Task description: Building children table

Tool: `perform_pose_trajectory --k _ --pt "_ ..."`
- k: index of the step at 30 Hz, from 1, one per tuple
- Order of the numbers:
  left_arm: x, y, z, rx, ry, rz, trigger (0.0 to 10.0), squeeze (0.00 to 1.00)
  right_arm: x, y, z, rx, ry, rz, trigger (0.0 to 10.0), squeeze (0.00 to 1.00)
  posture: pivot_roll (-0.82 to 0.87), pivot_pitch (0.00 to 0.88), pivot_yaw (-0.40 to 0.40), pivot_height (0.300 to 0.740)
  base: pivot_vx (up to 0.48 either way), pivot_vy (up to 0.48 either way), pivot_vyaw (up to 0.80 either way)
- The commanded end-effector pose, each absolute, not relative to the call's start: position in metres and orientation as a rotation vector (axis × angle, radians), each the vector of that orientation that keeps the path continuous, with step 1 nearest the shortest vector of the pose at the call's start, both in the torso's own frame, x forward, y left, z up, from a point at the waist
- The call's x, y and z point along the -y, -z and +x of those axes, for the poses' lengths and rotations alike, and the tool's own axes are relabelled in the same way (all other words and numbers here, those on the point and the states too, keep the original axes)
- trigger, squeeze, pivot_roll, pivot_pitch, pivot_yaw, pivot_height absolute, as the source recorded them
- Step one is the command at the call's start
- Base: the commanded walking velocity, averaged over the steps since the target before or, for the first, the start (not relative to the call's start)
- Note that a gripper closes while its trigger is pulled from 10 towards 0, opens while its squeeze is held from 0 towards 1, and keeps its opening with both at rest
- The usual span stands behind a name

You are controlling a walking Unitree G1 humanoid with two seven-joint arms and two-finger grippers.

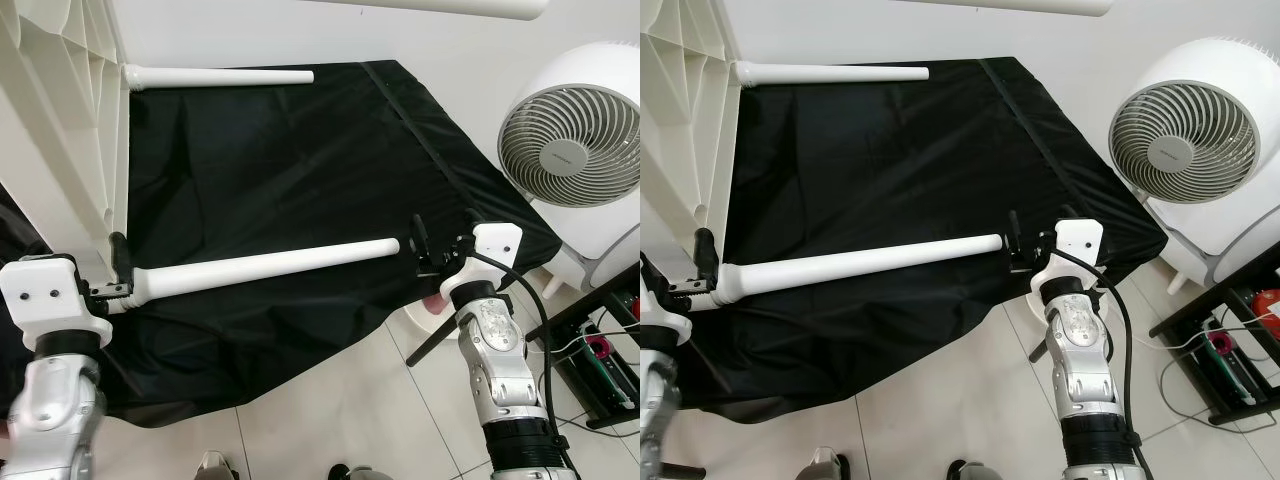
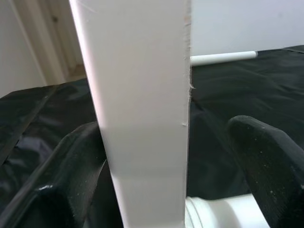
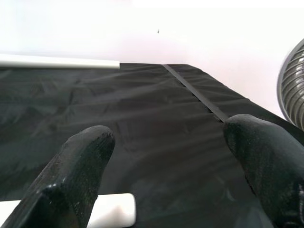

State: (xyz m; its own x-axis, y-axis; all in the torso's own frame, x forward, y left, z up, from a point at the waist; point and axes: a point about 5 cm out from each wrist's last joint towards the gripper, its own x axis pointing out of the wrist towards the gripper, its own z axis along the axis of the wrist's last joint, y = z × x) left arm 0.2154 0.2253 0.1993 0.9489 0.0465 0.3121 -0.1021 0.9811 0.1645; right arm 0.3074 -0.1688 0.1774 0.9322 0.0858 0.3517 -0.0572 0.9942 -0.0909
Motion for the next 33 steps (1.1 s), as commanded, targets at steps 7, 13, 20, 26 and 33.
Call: perform_pose_trajectory --k 7,13,20,26,33 --pt "-0.203 -0.2 0.207 0.322 0.161 0.189 10.0 0.0 0.175 -0.17 0.3 0.346 -0.071 -0.087 10.0 0.0 0.09 0.136 -0.067 0.74 0.0 0.0 0.0" --pt "-0.203 -0.195 0.205 0.295 0.18 0.217 10.0 0.0 0.176 -0.165 0.296 0.33 -0.081 -0.095 10.0 0.0 0.1 0.127 -0.065 0.74 0.0 0.0 0.0" --pt "-0.209 -0.189 0.2 0.276 0.183 0.222 10.0 0.0 0.176 -0.159 0.293 0.311 -0.097 -0.102 10.0 0.0 0.11 0.119 -0.071 0.74 0.0 0.0 0.0" --pt "-0.226 -0.167 0.19 0.212 0.08 0.162 10.0 0.0 0.174 -0.151 0.292 0.285 -0.107 -0.114 10.0 0.0 0.12 0.106 -0.078 0.74 0.0 0.0 0.0" --pt "-0.218 -0.143 0.174 0.154 0.045 0.117 10.0 0.0 0.172 -0.143 0.291 0.257 -0.133 -0.11 10.0 0.0 0.14 0.096 -0.097 0.74 0.0 0.0 0.0"
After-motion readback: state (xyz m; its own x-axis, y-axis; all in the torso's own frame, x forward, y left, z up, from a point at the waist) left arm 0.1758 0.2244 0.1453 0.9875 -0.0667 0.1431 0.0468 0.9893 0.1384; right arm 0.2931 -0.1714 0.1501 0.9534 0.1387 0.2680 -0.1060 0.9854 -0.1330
